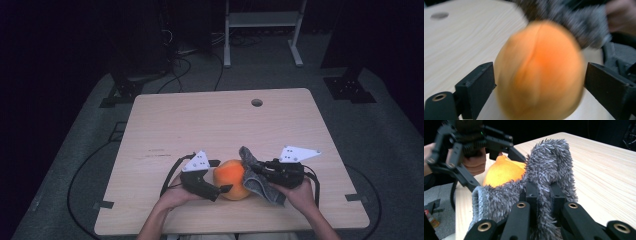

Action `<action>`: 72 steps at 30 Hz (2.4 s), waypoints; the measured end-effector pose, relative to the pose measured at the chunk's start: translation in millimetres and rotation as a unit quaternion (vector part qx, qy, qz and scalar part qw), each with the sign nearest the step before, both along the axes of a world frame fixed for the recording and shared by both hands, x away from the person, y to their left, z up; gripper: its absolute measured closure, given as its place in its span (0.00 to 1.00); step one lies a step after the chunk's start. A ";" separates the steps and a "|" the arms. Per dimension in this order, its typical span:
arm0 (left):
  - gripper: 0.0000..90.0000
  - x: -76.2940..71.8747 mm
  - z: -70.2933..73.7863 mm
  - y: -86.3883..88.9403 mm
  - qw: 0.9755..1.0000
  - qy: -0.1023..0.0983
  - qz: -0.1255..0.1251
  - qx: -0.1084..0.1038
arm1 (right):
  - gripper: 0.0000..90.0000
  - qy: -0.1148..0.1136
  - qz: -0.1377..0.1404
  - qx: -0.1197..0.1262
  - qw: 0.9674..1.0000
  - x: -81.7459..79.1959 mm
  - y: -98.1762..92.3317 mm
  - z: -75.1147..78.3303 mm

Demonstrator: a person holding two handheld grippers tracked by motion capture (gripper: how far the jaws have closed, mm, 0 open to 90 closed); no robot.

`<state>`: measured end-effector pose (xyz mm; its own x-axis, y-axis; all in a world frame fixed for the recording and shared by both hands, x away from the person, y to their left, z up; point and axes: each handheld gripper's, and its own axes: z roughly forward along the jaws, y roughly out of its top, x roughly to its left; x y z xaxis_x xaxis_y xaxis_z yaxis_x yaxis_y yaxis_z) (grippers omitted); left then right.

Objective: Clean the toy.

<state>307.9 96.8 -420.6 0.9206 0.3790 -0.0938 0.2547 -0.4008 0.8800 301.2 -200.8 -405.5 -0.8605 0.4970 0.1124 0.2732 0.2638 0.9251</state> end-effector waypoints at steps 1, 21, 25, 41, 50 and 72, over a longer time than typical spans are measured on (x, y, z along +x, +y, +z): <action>0.12 0.0 0.0 0.0 1.000 0.000 0.000 0.000 | 0.90 0.001 -0.003 -0.002 1.000 0.8 -0.7 -0.2; 0.24 -3.3 -2.4 -8.3 0.999 -0.027 0.039 -0.016 | 0.90 -0.015 -0.010 -0.023 1.000 -3.2 0.2 2.8; 0.41 -8.8 -7.8 -13.6 0.998 -0.043 0.036 -0.010 | 0.90 -0.031 0.034 -0.015 0.999 -13.2 16.5 9.7; 0.44 -11.4 -8.5 -14.6 0.999 -0.046 0.026 -0.006 | 0.90 -0.028 0.014 -0.018 0.999 -5.5 7.5 6.7; 0.44 -14.4 -9.8 -18.0 0.998 -0.057 0.012 0.000 | 0.90 -0.014 0.005 0.000 1.000 -3.9 -0.3 5.5; 0.42 -24.0 -7.8 -25.9 0.990 -0.137 0.006 0.042 | 0.90 -0.010 0.026 0.027 0.999 -7.1 -1.7 14.7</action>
<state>283.9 70.9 -428.4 0.9027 0.3851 0.1917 0.0157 -0.4747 0.8800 294.1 -202.5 -390.8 -0.8875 0.4445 0.1213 0.2421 0.2260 0.9435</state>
